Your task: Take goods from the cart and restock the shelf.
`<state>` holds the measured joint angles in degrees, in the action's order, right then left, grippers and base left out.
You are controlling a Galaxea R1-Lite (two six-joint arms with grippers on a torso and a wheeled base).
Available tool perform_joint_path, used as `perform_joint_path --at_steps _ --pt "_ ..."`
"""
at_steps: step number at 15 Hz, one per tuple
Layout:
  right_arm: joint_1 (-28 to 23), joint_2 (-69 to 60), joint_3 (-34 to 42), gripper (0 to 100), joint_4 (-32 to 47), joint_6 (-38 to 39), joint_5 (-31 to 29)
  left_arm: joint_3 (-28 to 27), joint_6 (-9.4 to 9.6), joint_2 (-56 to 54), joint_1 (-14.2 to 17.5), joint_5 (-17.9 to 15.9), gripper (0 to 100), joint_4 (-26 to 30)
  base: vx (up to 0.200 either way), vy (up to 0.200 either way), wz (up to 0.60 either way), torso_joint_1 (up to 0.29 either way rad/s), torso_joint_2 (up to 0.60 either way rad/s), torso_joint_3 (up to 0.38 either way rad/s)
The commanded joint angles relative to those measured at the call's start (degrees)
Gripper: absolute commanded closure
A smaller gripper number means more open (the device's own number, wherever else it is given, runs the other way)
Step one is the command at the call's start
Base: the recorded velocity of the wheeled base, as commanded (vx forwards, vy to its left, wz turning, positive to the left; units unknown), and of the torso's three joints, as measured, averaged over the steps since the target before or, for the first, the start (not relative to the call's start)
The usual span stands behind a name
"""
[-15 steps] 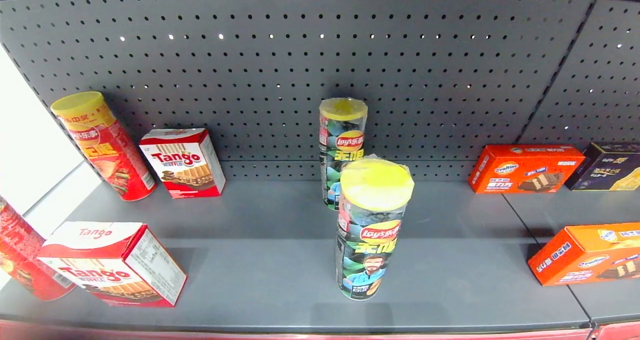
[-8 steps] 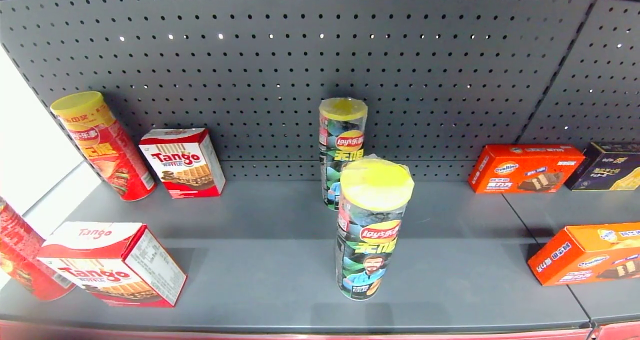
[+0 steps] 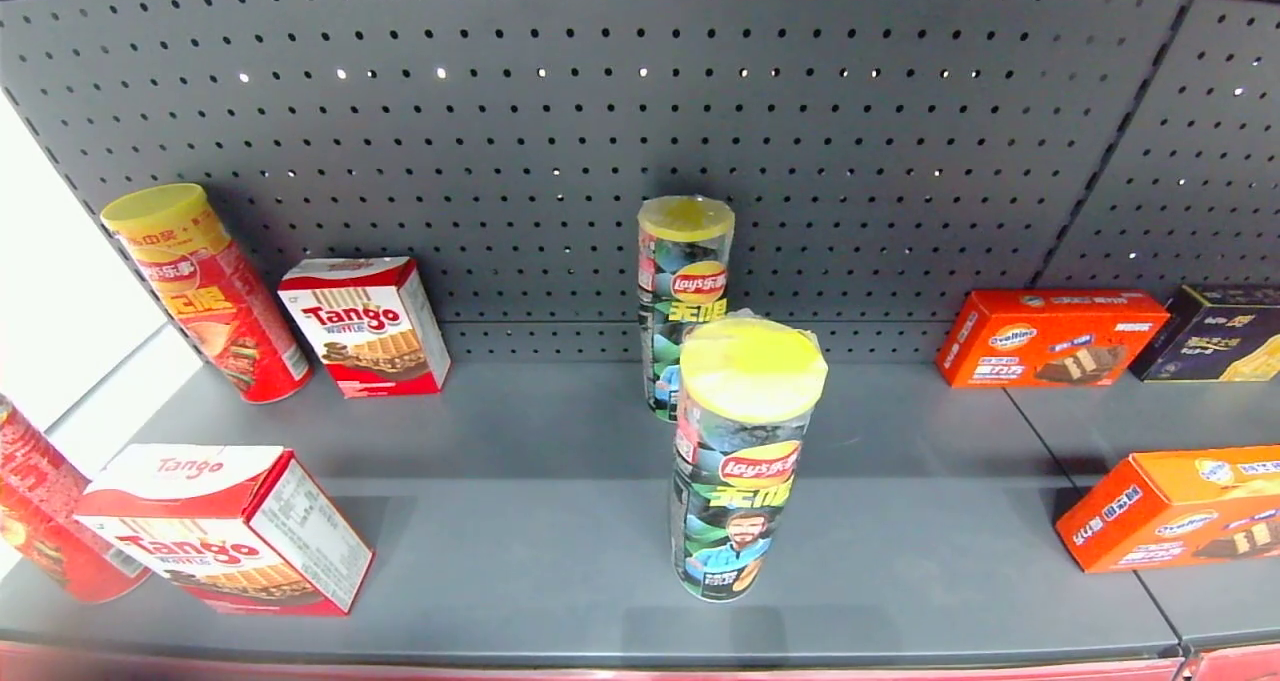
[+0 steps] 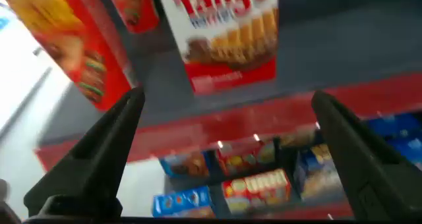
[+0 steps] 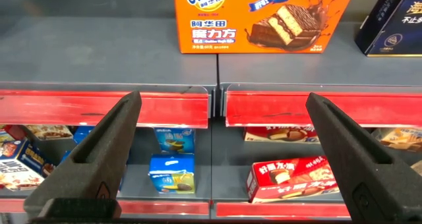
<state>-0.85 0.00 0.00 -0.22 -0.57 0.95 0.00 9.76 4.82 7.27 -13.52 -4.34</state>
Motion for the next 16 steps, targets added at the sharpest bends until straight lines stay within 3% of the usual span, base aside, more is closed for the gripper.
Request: perform_joint_path --at_steps 1,3,4,5,6,7,9,11,12,13,14,15,16 --pt "-0.03 0.09 0.0 0 -0.04 -0.04 0.02 0.0 -0.27 0.37 -0.41 -0.63 0 0.65 0.0 0.0 0.0 0.0 0.0 0.0" --pt "-0.03 0.09 0.0 0 -0.04 -0.04 0.02 0.0 -1.68 -0.07 -9.9 -0.46 0 0.38 0.0 0.0 0.0 0.0 0.0 0.0" --pt "-0.03 0.09 0.0 0 -0.04 -0.04 0.02 0.0 -1.94 -0.33 -10.34 -0.63 0 0.38 0.0 0.0 0.0 0.0 0.0 0.0" --pt "-0.03 0.09 0.0 0 -0.04 -0.04 0.02 0.0 -2.91 -2.71 -7.62 -0.54 0 0.47 0.0 0.0 0.0 0.0 0.0 0.0" --pt "-0.03 0.09 0.0 0 -0.04 -0.04 0.02 0.0 -2.91 -2.71 -7.62 -0.54 0 0.47 0.0 0.0 0.0 0.0 0.0 0.0" --pt "-0.03 0.09 0.0 0 -0.04 -0.04 0.02 0.0 -6.16 -4.73 -7.09 0.25 0 0.91 0.0 0.0 0.0 0.0 0.0 0.0" --pt "-0.03 0.09 0.0 0 -0.04 -0.04 0.02 0.0 -5.72 -4.73 -7.09 0.34 0 0.91 0.0 0.0 0.0 0.0 0.0 0.0" --pt "-0.03 0.09 0.0 0 -0.04 -0.04 0.02 0.0 -7.57 -4.73 -7.09 0.6 0 1.0 0.0 0.0 0.0 0.0 0.0 0.0" --pt "-0.03 0.09 0.0 0 0.04 -0.04 0.02 0.0 -9.76 -4.73 -7.18 0.07 0 1.0 0.0 0.0 0.0 0.0 0.0 0.0" --pt "-0.03 0.09 0.0 0 -0.04 -0.04 0.02 0.0 -9.68 -4.64 -7.18 1.04 0 0.91 0.0 0.0 0.0 0.0 0.0 0.0" --pt "-0.03 0.09 0.0 0 -0.04 -0.04 0.02 0.0 -9.5 -4.64 -7.09 3.15 0 0.91 0.0 0.0 0.0 0.0 0.0 0.0" --pt "-0.03 0.09 0.0 0 -0.04 -0.04 0.02 0.0 -7.92 -4.73 -7.09 14.05 0 3.46 0.0 0.0 0.0 0.0 0.0 0.0" --pt "-0.03 0.09 0.0 0 -0.04 -0.04 0.02 0.0 -7.92 -4.82 -7.09 14.13 0 4.69 0.0 0.0 0.0 0.0 0.0 0.0"
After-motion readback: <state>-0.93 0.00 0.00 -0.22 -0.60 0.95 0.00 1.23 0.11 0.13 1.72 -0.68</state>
